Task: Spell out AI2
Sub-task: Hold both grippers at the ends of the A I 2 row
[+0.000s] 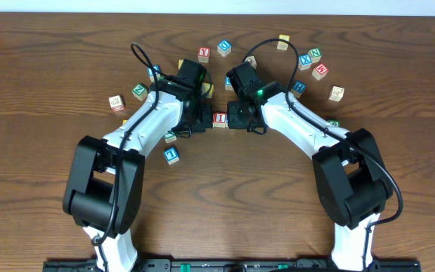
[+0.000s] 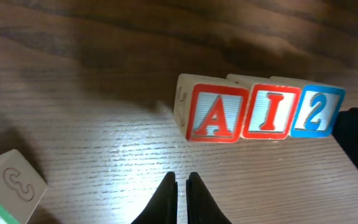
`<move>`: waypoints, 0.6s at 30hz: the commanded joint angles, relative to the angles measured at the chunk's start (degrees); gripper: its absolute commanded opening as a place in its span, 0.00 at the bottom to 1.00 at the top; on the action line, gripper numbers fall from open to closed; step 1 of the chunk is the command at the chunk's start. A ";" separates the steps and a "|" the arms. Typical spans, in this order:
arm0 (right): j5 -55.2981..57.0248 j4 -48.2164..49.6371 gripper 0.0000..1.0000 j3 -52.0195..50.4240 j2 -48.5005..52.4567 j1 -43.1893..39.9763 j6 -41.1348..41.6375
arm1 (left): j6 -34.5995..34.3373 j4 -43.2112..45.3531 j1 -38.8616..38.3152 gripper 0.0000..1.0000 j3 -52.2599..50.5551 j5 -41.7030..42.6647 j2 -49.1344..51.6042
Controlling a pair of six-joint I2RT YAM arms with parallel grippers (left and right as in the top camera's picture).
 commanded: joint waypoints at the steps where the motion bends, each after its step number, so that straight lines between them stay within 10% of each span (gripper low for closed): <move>1: -0.13 -0.02 0.05 -0.63 0.35 0.02 0.00 | -0.50 0.07 -0.35 0.07 -0.24 0.92 -0.26; 18: -0.11 -0.09 0.04 -0.63 0.35 0.02 0.00 | -0.55 0.68 -2.12 0.08 -0.24 0.46 0.17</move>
